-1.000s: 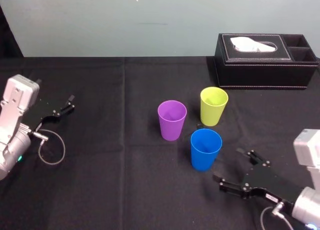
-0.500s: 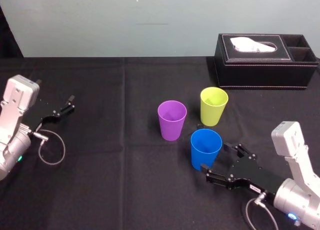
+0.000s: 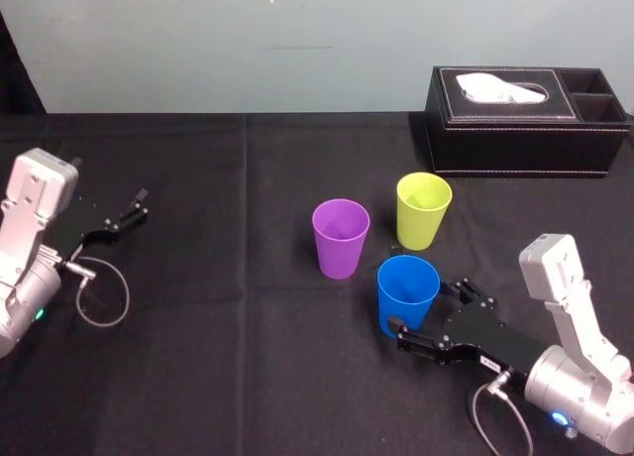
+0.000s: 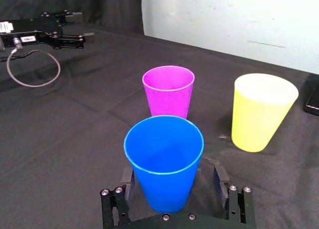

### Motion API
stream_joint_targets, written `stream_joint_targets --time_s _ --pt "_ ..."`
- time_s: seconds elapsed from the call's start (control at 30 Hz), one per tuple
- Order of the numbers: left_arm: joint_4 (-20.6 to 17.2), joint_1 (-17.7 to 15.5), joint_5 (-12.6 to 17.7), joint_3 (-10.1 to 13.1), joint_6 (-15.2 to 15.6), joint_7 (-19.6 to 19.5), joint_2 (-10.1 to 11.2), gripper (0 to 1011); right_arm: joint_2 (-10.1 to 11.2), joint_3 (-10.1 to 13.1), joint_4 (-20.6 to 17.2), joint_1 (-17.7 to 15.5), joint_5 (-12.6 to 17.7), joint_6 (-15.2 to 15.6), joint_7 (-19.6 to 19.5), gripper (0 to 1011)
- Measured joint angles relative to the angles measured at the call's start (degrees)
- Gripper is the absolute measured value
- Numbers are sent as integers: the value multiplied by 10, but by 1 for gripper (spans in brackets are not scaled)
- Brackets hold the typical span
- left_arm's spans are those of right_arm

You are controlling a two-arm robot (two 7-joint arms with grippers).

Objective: Stack the three plastic cups sequentially using one hand.

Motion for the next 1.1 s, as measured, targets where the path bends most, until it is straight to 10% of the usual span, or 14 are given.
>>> stream_joint_targets --time_s 1.1 --pt "0 0 0 0 0 0 0 1011 -48 -2 21 27 -40 15 21 1003"
